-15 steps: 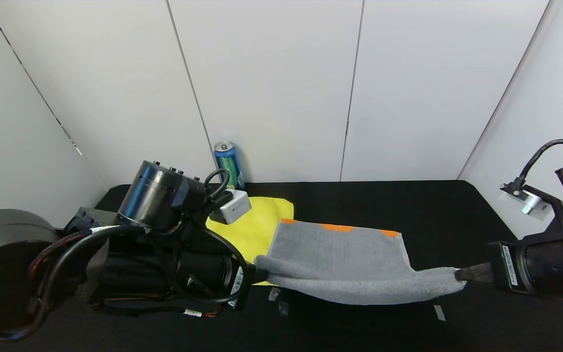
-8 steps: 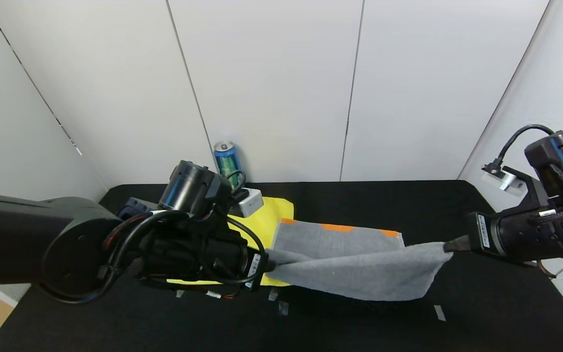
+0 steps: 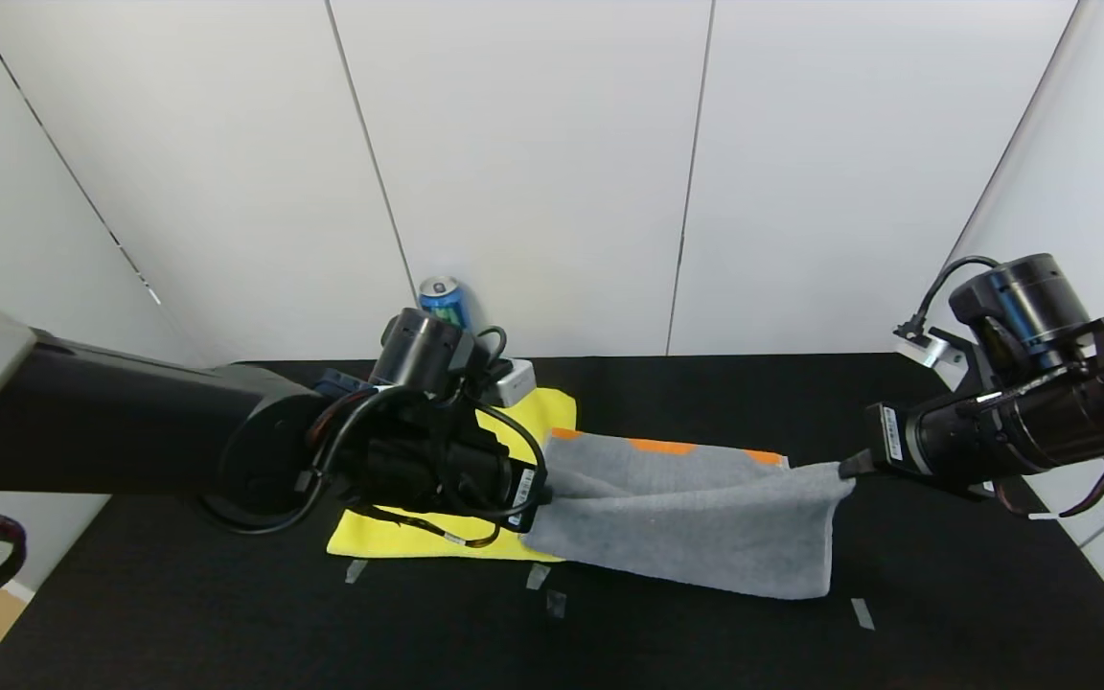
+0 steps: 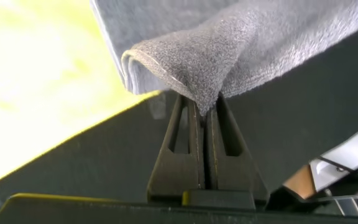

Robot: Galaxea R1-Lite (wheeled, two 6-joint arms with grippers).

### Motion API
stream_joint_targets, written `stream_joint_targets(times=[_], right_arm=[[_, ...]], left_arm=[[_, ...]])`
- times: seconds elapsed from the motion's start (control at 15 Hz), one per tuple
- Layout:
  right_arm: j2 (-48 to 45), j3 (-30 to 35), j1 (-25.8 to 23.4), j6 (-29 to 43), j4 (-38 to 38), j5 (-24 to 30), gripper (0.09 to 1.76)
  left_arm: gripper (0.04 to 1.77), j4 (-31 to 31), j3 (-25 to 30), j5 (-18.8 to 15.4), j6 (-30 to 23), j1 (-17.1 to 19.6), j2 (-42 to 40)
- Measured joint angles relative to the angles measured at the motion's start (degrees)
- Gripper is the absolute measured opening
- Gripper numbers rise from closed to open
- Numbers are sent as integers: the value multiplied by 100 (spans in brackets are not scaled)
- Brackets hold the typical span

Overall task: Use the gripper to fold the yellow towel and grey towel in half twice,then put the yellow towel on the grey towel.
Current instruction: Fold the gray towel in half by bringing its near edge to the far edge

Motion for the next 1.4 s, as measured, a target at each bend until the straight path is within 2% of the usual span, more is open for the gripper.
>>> stream_joint_targets(times=[0.6, 1.07, 1.2, 1.4], right_arm=[[1026, -725, -183, -39, -7, -35, 11], [1343, -887, -177, -55, -216, -38, 11], [1381, -890, -177, -77, -240, -41, 48], [1417, -907, -227, -57, -449, -66, 88]], left_arm=[[13, -77, -912, 24, 76, 161, 1050], [13, -341, -1075, 34, 148, 207, 1323], [50, -417, -1083, 38, 150, 224, 1369], [89, -478, -1125, 133, 130, 240, 1414]])
